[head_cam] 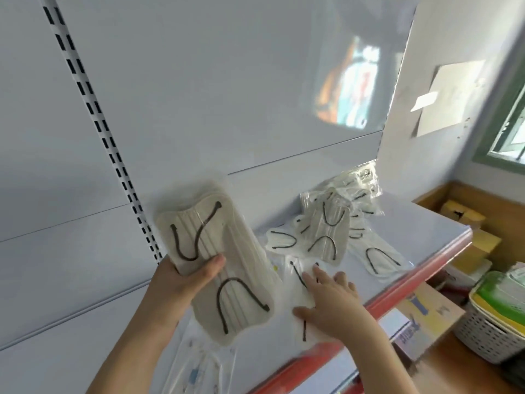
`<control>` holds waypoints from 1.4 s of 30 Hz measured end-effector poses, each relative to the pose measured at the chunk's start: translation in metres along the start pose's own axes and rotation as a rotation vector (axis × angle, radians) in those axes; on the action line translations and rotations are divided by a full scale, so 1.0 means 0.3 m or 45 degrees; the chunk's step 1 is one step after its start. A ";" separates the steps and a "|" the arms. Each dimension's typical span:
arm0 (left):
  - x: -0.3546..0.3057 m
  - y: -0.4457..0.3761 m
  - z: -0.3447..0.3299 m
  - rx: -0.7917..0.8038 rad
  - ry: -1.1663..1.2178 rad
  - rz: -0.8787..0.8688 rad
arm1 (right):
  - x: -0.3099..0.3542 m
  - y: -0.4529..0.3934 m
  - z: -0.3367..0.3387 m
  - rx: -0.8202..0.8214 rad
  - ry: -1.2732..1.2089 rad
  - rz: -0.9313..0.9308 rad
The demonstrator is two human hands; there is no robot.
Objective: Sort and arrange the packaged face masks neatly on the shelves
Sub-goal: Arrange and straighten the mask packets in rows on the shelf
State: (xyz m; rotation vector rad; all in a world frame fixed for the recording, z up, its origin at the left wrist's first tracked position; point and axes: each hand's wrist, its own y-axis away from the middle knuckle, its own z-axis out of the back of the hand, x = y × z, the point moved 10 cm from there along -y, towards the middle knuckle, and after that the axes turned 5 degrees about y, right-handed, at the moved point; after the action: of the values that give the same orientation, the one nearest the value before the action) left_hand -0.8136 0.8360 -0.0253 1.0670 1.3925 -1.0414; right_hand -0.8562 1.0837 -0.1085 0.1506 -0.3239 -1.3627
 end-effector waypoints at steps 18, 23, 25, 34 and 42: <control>0.168 -0.120 -0.311 0.008 0.123 0.334 | -0.497 -0.510 0.232 -0.650 -1.028 -0.710; 0.189 -0.157 -0.332 0.006 0.054 0.355 | -0.577 -0.552 0.257 -0.757 -1.333 -0.633; 0.197 -0.175 -0.344 0.000 0.039 0.367 | -0.607 -0.536 0.273 -0.884 -1.584 -0.561; 0.191 -0.259 -0.439 0.074 0.081 0.377 | -0.626 -0.308 0.668 -1.058 -1.997 0.286; 0.201 -0.248 -0.483 0.032 0.001 0.338 | -0.301 -0.298 0.729 -0.483 -1.702 0.555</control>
State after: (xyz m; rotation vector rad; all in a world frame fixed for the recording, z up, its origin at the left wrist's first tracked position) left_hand -0.9213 0.9640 -0.0716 1.2335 1.2023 -0.8660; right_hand -1.0237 1.1710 0.0595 -1.1353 -1.1108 -0.8844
